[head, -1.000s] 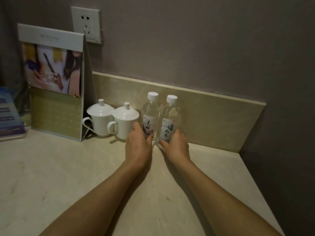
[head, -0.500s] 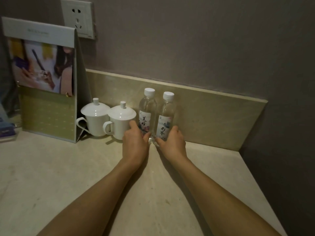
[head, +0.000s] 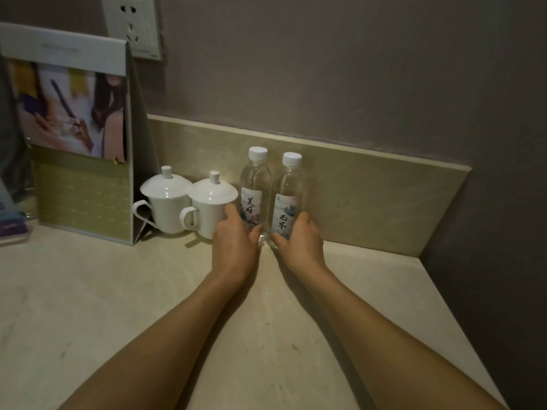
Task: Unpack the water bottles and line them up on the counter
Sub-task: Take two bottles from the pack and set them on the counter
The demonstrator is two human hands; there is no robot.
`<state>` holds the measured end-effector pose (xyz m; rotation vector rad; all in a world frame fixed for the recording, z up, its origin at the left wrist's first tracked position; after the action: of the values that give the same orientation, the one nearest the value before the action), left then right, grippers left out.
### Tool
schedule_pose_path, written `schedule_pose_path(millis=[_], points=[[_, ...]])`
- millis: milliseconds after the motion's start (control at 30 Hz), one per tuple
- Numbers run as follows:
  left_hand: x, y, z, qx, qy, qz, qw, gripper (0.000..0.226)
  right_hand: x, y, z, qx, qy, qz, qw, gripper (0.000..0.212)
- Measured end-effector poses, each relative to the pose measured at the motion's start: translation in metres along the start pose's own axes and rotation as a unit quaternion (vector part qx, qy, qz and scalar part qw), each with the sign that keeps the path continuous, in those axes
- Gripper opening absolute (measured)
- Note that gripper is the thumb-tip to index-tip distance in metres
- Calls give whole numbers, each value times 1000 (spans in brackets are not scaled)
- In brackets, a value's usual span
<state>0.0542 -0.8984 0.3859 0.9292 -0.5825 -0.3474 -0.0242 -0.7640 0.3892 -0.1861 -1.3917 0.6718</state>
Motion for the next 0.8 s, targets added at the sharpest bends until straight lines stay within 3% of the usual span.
schedule_pose_path(millis=[233,400,633,800], points=[[0,-4,-2,16,-5,-2,1000,28,-2,0,-1,-9,-5,9,1000,52],[6,-3,2,6,-13,84,996,33,-2,0,-1,-10,-2,12,1000,54],[-3,4,7,-25,-79,225,971,38,-2,-1,-1,4,5,10,1000,54],[-3,-4,8,0,-89,222,971,38,-3,-1,2,17,5,4,1000,54]])
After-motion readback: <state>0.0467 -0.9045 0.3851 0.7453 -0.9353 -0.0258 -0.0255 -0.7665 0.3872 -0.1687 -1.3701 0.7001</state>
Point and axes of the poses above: each hand's wrist, its own z-axis towards the middle knuckle, its own x-axis out of the back of the hand, y = z × x, the point moved 8 cm from there along z, towards the middle knuckle, and after that the axes turned 10 degrees about -z, right-handed, at the moved point
